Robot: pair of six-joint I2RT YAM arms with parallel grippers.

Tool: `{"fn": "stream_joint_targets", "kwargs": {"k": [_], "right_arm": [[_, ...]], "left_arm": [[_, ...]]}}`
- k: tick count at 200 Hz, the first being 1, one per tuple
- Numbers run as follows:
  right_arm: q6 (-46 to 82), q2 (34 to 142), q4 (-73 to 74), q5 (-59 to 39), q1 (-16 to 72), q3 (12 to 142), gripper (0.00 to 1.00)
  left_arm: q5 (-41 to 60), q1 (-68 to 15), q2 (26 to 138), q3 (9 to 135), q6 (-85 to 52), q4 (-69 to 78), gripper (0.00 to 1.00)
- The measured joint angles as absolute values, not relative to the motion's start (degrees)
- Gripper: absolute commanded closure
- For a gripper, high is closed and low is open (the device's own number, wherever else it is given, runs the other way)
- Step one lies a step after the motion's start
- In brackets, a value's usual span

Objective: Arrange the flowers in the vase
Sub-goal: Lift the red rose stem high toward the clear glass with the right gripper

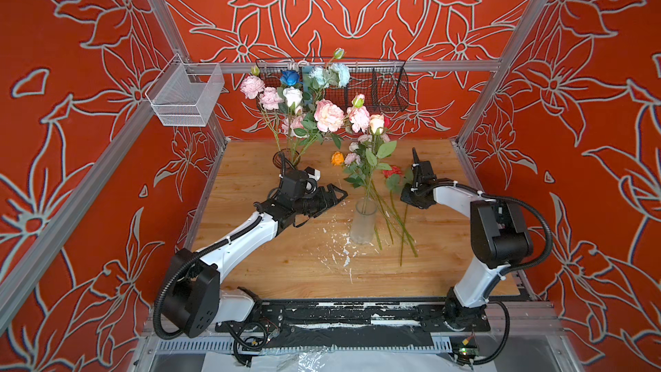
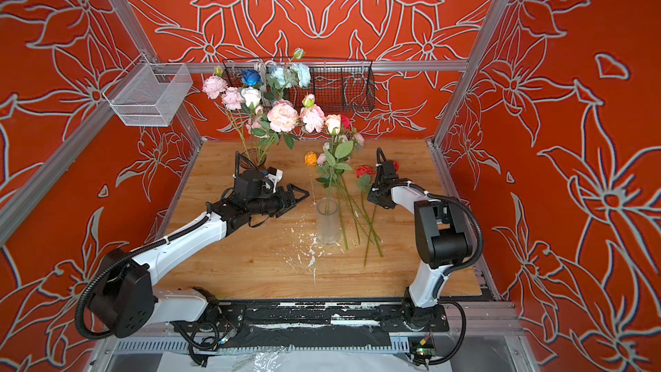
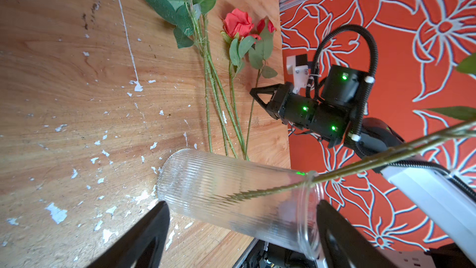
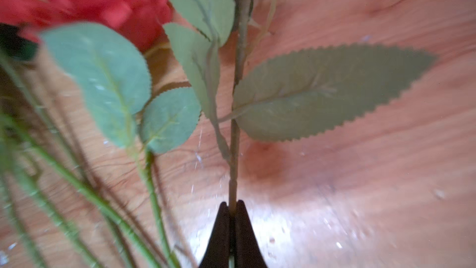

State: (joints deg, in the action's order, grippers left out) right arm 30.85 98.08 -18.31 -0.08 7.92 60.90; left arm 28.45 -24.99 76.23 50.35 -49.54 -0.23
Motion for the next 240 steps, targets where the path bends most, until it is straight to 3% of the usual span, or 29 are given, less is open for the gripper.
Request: {"fn": "stream_joint_targets", "kwargs": {"k": [42,90,124,183,240], "right_arm": [[31.83,80.99,-13.93,0.12,7.92,53.93,1.00],[31.97,56.77,-6.13,-2.81,8.43,42.09,1.00],[30.39,43.31,0.40,-5.06,11.73,42.41,1.00],[22.33,46.85,11.14,-5.04,26.48,55.72,1.00],[16.51,58.41,16.64,-4.16,31.64,65.60,1.00]], "left_arm": [[29.28,-23.90,72.36,50.02,-49.50,1.56,0.10],[26.72,-23.59,60.58,45.08,-48.88,8.32,0.06],[22.35,-22.72,53.89,41.60,-48.77,11.09,0.04],[21.98,-18.70,52.42,38.74,-48.93,17.82,0.02],[22.15,-17.82,50.78,38.41,-48.82,20.84,0.01]]}}
